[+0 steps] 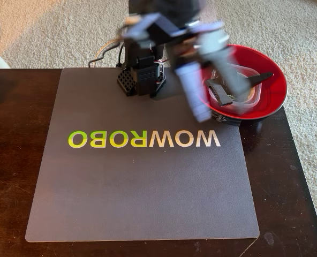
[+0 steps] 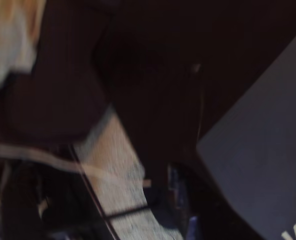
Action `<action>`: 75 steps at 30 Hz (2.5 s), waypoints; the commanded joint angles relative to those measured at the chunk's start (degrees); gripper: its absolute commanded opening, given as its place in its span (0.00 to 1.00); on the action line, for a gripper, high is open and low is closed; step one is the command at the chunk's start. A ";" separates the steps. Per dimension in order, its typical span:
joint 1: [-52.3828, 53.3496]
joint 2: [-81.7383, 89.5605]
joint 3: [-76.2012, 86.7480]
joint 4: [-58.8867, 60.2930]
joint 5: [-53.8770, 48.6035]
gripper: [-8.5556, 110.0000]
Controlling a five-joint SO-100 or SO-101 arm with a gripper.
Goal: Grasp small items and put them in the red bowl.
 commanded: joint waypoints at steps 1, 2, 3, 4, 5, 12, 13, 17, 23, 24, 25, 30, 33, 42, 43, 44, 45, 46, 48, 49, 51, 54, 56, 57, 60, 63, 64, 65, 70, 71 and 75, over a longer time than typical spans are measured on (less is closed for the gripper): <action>5.27 -1.76 -1.05 0.62 0.26 0.36; 5.89 -2.02 -1.49 0.44 0.44 0.35; 5.98 -1.76 -2.20 -0.09 1.23 0.34; 5.27 -1.76 -4.31 -0.09 2.02 0.32; 4.22 -1.05 -4.66 0.00 3.78 0.30; 3.25 6.86 2.99 0.70 13.45 0.26; 3.16 7.56 2.99 0.70 15.03 0.26; 4.31 8.17 4.22 0.79 15.38 0.26; 5.54 7.29 5.10 0.79 9.32 0.26; 6.33 8.53 7.03 0.79 8.61 0.26; 7.38 10.11 9.49 0.79 8.00 0.26; 15.38 16.70 19.69 0.70 5.89 0.27; 20.39 20.04 24.61 0.70 7.03 0.29; 34.37 22.68 27.51 0.26 11.78 0.32; 35.24 22.59 27.95 0.26 12.04 0.32; 35.77 22.59 28.39 0.26 12.22 0.32; 36.12 22.59 28.48 0.26 12.30 0.32; 36.12 22.68 28.48 0.26 12.30 0.32; 35.86 23.47 28.48 0.18 12.57 0.32; 35.77 23.99 28.56 0.26 12.57 0.32; 35.60 25.49 29.97 0.26 12.57 0.32; 34.10 28.04 33.40 0.26 12.57 0.32; 32.43 28.83 34.01 0.35 12.39 0.32; 31.64 29.09 34.01 0.18 12.57 0.32; 29.88 29.79 33.57 0.18 13.01 0.32; 29.18 30.41 34.01 0.35 13.62 0.31; 29.18 30.32 34.10 0.44 13.71 0.31; 29.18 30.15 34.10 0.44 13.80 0.31; 28.12 30.06 34.54 0.53 14.15 0.31; 27.77 30.15 34.72 0.53 14.15 0.31; 27.25 30.32 35.33 0.53 13.54 0.30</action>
